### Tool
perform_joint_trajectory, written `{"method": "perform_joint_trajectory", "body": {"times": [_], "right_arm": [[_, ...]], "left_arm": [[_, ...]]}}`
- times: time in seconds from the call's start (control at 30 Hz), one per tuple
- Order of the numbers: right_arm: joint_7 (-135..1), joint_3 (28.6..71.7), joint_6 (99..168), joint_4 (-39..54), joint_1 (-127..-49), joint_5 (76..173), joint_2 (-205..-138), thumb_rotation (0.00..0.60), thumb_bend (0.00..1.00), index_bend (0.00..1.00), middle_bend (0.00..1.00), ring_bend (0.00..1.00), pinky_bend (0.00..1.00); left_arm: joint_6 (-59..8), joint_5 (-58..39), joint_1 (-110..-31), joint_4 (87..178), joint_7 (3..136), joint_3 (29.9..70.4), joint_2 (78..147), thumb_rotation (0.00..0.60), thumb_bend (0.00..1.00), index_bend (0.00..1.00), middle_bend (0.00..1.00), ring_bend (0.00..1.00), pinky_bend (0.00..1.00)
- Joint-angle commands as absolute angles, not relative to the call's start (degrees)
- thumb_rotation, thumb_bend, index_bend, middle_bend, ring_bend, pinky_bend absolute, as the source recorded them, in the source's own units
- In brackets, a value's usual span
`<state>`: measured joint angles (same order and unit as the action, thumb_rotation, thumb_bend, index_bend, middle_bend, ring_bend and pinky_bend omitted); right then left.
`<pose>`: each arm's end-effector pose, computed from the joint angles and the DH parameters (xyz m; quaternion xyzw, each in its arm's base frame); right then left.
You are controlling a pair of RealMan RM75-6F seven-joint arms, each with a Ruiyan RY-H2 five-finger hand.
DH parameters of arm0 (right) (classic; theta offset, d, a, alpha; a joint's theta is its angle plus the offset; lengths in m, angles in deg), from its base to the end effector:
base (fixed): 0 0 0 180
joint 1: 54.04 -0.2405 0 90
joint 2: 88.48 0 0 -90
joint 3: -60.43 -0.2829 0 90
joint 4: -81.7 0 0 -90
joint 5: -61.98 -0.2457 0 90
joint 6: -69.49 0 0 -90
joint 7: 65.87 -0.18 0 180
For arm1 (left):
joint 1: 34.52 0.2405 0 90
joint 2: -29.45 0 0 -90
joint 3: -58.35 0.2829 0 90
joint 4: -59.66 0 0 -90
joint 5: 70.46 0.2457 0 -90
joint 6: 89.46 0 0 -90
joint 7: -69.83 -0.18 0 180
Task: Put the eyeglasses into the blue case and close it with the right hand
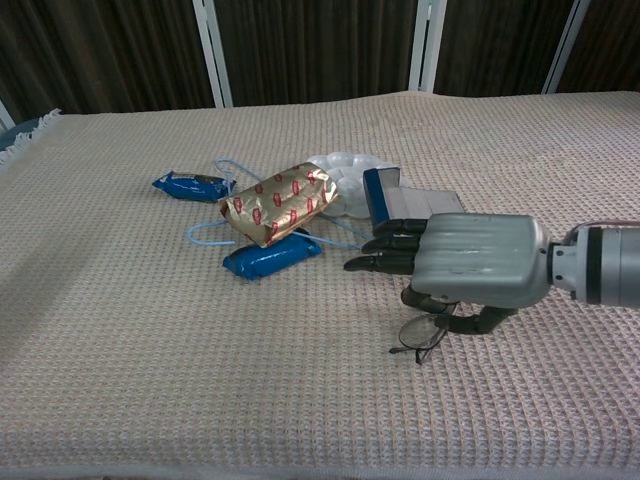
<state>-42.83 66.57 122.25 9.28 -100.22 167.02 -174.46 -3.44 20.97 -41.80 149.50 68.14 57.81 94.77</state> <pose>-0.1901 -0.3429 -0.0958 0.9260 0.0335 0.2474 0.2833 -0.3348 0.2262 0.1240 -0.6434 -0.3441 -0.3948 0.5583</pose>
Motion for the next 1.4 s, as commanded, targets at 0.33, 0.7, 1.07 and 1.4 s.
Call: {"method": "perform_joint_trajectory", "body": {"times": [0.33, 0.7, 1.07, 1.4], "right_arm": [[-37.7, 65.7, 124.3, 2.6, -98.5, 165.5, -168.2, 0.600, 0.70, 0.77, 0.07, 0.00, 0.00], [-35.0, 64.9, 126.2, 9.2, -98.4, 166.9, -165.5, 0.600, 0.70, 0.77, 0.07, 0.00, 0.00], [-44.5, 64.8, 127.7, 24.4, -101.8, 169.3, -170.3, 0.600, 0.70, 0.76, 0.07, 0.00, 0.00], [-46.6, 65.3, 126.9, 31.2, -104.3, 170.1, -173.7, 0.600, 0.70, 0.76, 0.07, 0.00, 0.00]], "left_arm": [[-3.3, 21.4, -41.8, 149.4, 68.1, 58.0, 94.9, 0.600, 0.39, 0.00, 0.00, 0.00, 0.09], [-4.1, 20.7, -42.0, 149.6, 66.3, 57.9, 95.5, 0.600, 0.39, 0.00, 0.00, 0.00, 0.09], [-6.3, 18.3, -42.8, 149.9, 63.4, 57.1, 96.6, 0.600, 0.39, 0.00, 0.00, 0.00, 0.09], [-7.8, 17.0, -43.6, 149.8, 62.3, 56.7, 97.0, 0.600, 0.39, 0.00, 0.00, 0.00, 0.09]]}}
